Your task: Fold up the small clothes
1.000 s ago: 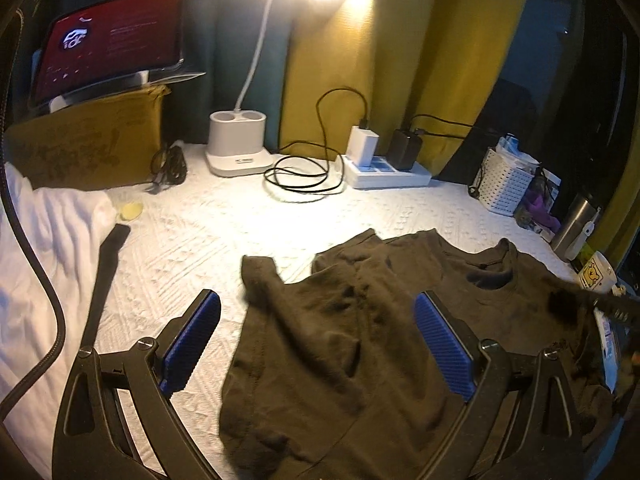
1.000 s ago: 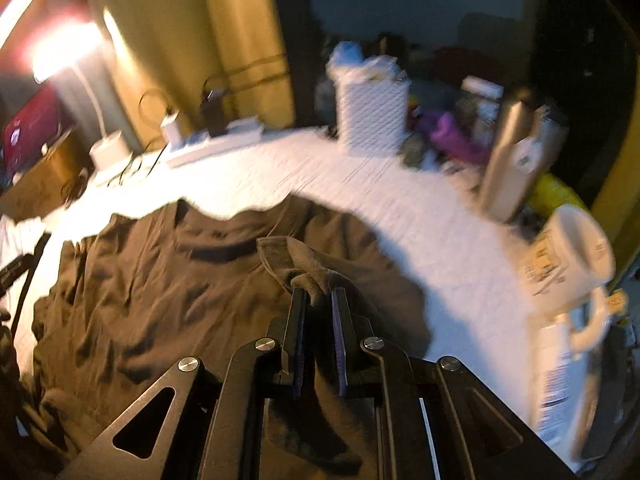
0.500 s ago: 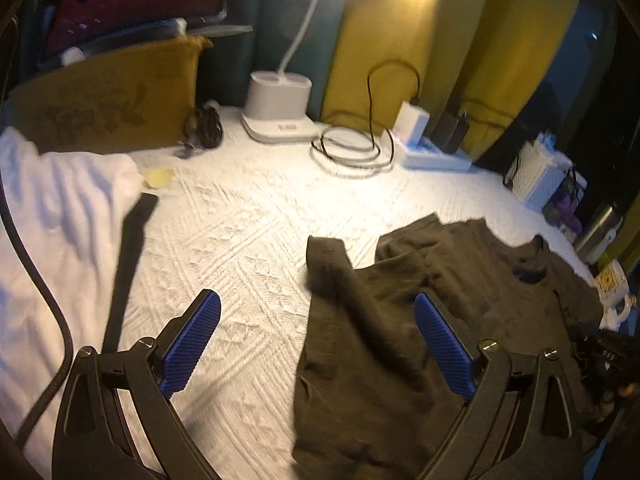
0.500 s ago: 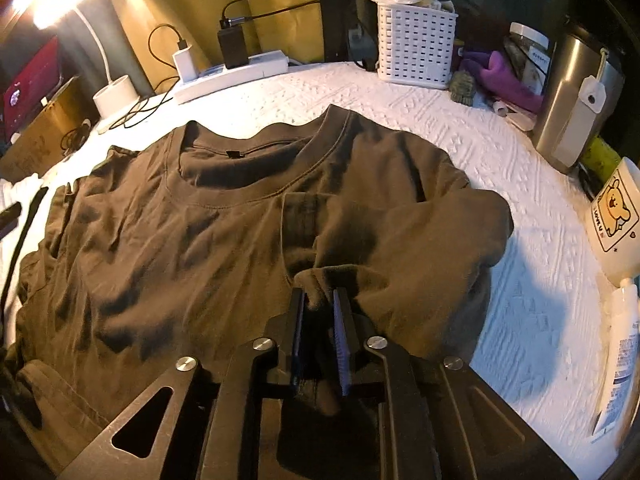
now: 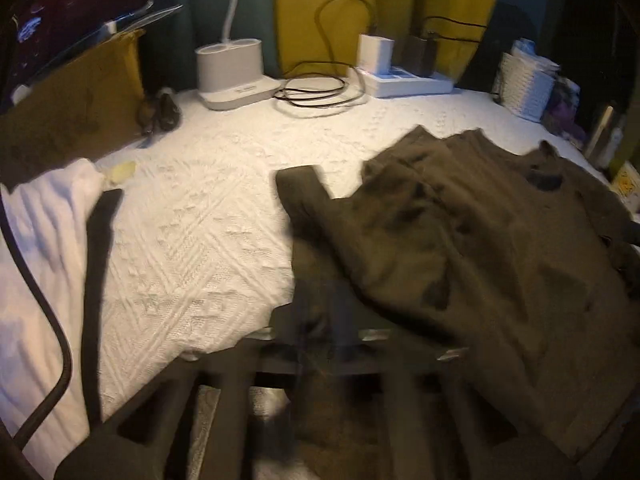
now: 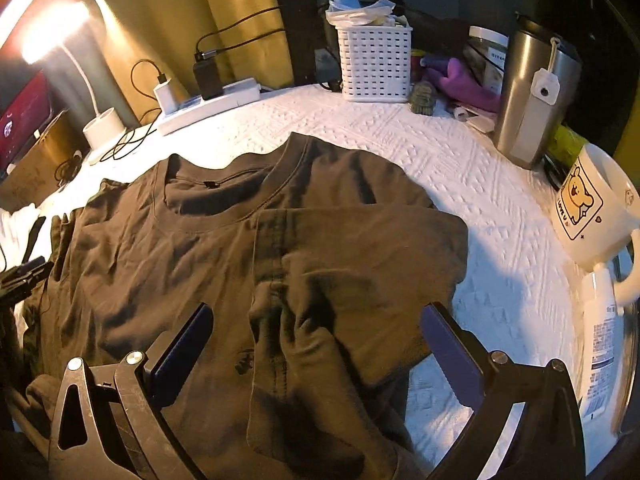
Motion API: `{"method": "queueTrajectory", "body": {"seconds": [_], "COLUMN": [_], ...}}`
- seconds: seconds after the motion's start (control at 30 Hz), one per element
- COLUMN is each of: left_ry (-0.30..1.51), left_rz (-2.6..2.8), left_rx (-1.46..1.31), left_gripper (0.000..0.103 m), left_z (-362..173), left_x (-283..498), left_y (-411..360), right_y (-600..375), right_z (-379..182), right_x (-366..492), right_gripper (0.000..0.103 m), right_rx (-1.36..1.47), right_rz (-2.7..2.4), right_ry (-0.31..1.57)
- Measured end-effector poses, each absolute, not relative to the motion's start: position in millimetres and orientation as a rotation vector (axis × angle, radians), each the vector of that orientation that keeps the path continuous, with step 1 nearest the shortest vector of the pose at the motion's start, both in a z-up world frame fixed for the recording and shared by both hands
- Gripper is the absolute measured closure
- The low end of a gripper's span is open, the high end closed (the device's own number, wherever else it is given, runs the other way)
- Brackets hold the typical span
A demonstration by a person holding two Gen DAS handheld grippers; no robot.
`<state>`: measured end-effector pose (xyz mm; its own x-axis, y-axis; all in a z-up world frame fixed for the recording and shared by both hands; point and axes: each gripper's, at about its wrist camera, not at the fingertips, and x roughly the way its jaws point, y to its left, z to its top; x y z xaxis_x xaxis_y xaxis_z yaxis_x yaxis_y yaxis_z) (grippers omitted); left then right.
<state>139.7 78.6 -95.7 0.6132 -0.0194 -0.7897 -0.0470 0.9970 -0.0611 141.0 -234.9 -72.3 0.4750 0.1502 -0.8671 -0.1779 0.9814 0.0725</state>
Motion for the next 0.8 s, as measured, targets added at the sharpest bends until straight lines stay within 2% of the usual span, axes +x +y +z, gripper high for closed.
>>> {"method": "queueTrajectory", "body": {"seconds": [0.23, 0.5, 0.67, 0.8], "left_ry": [0.78, 0.682, 0.729, 0.848], "left_rz": [0.1, -0.019, -0.193, -0.313], "left_rx": [-0.098, -0.021, 0.042, 0.076], "left_gripper": [0.099, 0.1, 0.099, 0.099], "left_z": [-62.0, -25.2, -30.7, -54.8], "left_x": [122.4, 112.4, 126.5, 139.7], "left_y": [82.9, 34.4, -13.8, -44.8], "right_y": [-233.2, -245.1, -250.0, -255.2], "right_z": [-65.5, -59.0, -58.1, -55.5], "right_x": [139.4, 133.8, 129.3, 125.1], "right_gripper": [0.0, 0.0, 0.0, 0.0], "right_rx": [-0.029, 0.007, 0.022, 0.041], "right_rz": [0.223, 0.217, 0.224, 0.227], "right_ry": [1.028, 0.999, 0.989, 0.974]}}
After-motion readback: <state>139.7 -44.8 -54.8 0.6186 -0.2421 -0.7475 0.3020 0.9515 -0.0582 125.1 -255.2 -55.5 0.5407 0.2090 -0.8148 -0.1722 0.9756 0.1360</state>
